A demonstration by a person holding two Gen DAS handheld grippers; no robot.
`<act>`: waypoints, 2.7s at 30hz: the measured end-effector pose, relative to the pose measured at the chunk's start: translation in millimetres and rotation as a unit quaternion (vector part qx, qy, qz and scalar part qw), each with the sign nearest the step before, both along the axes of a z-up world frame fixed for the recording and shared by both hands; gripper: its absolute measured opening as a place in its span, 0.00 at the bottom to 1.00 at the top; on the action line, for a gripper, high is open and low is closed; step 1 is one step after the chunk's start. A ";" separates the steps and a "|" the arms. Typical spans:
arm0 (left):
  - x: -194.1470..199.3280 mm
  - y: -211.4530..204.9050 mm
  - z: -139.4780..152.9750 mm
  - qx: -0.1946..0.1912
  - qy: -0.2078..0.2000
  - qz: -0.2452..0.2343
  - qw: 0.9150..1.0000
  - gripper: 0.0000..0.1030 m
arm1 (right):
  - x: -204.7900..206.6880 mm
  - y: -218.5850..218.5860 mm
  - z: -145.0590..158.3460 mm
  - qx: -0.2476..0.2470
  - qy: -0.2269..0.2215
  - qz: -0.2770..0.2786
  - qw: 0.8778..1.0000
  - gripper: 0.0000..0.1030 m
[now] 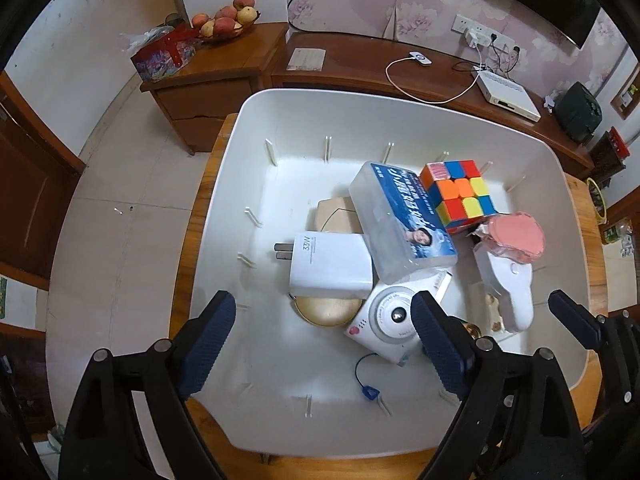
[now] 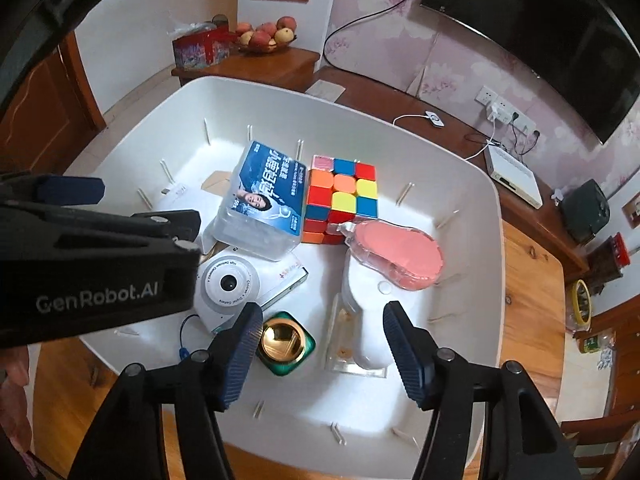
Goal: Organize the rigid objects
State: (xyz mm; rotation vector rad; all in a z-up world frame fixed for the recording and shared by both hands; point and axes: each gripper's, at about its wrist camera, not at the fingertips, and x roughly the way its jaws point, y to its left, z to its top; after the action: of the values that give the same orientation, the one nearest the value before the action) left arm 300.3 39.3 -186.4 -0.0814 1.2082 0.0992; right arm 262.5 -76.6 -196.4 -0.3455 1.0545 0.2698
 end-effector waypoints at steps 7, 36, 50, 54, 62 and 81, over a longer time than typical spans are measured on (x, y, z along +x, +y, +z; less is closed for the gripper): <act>-17.5 -5.5 19.2 -0.005 -0.009 -0.009 1.000 0.88 | -7.5 -14.3 18.5 0.021 -0.005 -0.020 1.000 0.62; -234.5 -15.1 122.9 -0.037 -0.031 -0.087 0.995 0.88 | -236.8 -53.5 130.2 0.094 -0.023 -0.146 0.985 0.69; -296.0 -45.1 172.7 0.002 -0.110 -0.100 0.989 0.88 | -311.5 -79.4 184.8 0.095 -0.093 -0.176 0.975 0.79; -306.0 -53.9 187.5 0.007 -0.134 -0.079 0.988 0.88 | -318.6 -94.3 194.9 0.101 -0.107 -0.172 0.974 0.80; -321.4 -79.9 200.4 0.011 -0.149 -0.059 0.987 0.88 | -329.0 -132.4 214.3 0.113 -0.123 -0.155 0.974 0.81; -327.5 -104.5 200.0 0.016 -0.144 -0.023 0.989 0.88 | -325.2 -168.7 226.9 0.128 -0.155 -0.119 0.972 0.81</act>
State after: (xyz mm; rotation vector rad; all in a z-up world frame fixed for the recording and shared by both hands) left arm -27.2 -65.2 13.6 -0.0368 0.9195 0.0636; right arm -62.7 -245.2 30.5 -0.0236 0.7323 0.1276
